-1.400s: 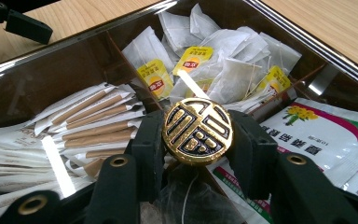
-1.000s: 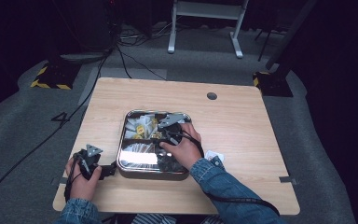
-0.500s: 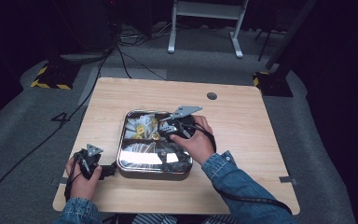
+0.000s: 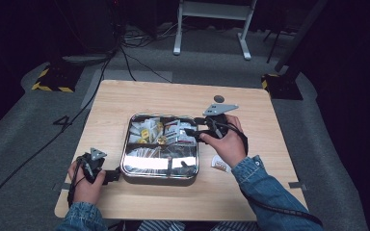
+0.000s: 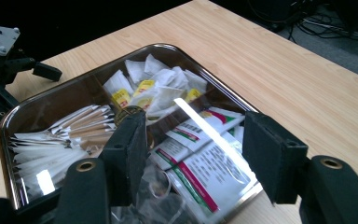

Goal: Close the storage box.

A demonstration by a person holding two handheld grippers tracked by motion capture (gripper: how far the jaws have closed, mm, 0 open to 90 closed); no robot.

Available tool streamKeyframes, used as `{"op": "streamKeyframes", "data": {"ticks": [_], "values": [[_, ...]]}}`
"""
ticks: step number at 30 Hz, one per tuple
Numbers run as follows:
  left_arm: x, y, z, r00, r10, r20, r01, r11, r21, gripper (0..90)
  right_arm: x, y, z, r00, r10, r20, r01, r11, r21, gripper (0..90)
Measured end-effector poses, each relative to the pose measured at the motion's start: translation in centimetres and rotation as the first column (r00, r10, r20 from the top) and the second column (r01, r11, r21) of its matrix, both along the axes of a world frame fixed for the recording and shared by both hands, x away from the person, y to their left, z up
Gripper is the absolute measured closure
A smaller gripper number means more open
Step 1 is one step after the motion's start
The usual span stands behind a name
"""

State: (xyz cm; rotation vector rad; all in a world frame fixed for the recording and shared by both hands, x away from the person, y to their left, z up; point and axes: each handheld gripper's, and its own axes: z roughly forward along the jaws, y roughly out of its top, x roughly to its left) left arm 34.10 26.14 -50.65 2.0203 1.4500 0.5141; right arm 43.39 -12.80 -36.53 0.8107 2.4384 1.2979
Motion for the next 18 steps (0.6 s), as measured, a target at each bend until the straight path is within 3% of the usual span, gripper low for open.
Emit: {"op": "streamKeyframes", "data": {"ticks": [18], "values": [[0.1, 0.0, 0.0, 1.0000, 0.004, 0.002, -0.004, 1.0000, 0.005, 0.1, -0.5, -6.9, -0.2, 0.9948, -0.102, -0.005, 0.102, 0.995, -0.010, 40.7]]}}
